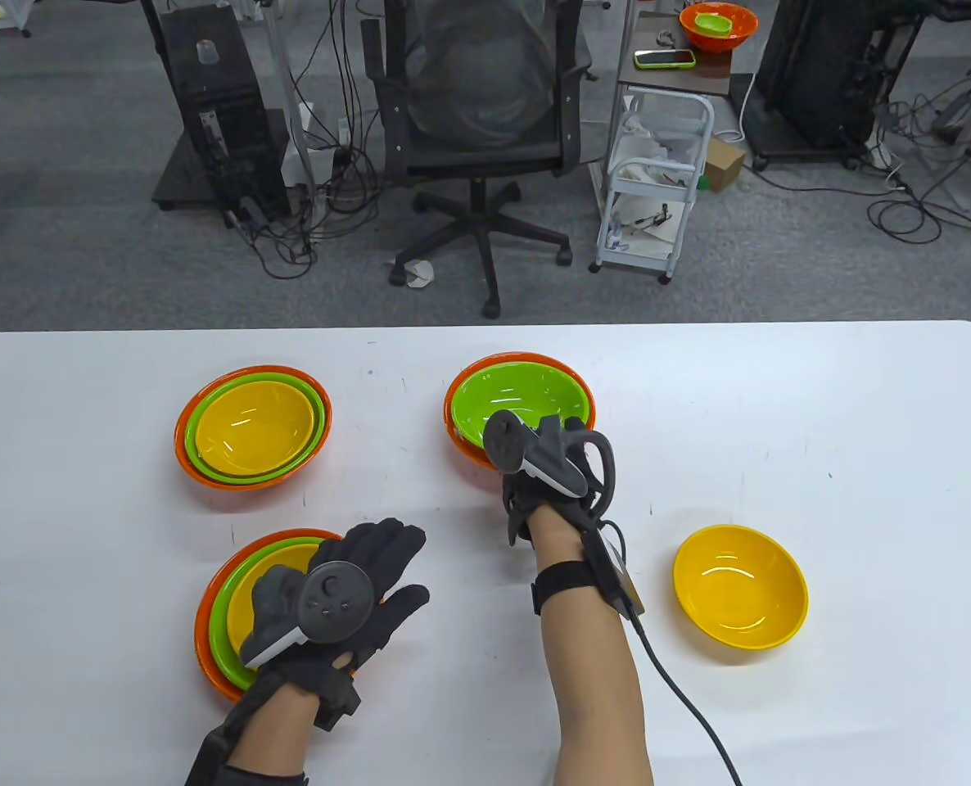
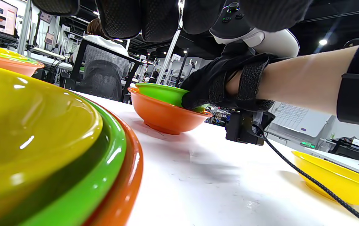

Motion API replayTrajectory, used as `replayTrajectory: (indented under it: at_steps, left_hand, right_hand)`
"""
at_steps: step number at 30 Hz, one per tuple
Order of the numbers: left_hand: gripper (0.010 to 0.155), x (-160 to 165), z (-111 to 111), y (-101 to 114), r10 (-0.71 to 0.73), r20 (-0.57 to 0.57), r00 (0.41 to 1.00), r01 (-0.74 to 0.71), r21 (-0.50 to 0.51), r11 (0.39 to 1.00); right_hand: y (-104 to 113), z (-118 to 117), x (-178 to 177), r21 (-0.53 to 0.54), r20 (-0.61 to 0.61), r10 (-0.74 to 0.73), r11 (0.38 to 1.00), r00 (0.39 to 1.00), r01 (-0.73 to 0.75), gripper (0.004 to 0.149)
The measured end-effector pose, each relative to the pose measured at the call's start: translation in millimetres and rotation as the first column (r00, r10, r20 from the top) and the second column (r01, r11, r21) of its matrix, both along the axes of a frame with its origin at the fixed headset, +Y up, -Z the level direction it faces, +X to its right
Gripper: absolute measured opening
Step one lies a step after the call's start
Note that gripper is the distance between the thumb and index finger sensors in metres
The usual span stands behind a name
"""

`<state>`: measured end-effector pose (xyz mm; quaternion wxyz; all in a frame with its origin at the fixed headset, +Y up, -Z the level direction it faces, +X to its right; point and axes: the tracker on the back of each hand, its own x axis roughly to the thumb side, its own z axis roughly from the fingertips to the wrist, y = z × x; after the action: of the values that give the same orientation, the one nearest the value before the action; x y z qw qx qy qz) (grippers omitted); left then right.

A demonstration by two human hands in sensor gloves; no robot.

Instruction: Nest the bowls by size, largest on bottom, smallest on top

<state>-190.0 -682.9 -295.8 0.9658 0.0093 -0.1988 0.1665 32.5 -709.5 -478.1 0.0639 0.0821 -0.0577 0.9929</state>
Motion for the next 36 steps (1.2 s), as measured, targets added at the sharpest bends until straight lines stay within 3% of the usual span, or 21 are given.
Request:
replayTrajectory:
  at_steps: [8,15,23,29,36]
  left_hand:
    - [0.069,-1,0,0,0.003,-0.003,1.0,-0.003,-0.001,1.0]
    - [0.069,-2,0,0,0.0,-0.005,1.0,0.0,-0.009,1.0]
    - [0.069,-2,-1,0,-0.008,-0.006,1.0,0.008,-0.02,1.0]
    - [0.069,-2,-1,0,-0.004,-0.007,1.0,0.004,-0.017,1.0]
    - [0.069,-1,-1,-1,-0.009,-0.005,1.0,0.009,-0.013,1.0]
  right_hand:
    - [-3,-1,1,-0.043,0.009,-0.008,0.999,1.0,0.008,0.046]
    - [-6,-1,5,-0.21,0.028,-0.029,0.977,0.999,0.034,0.055]
    - [4,6,11,-0.224,0.027,-0.026,0.974,0.999,0.032,0.061]
    - [22,27,31,-0.187,0.047,-0.019,0.982,0.999,0.028,0.064]
    - [35,74,70,-0.152,0.087,-0.015,0.988,0.996,0.029,0.07]
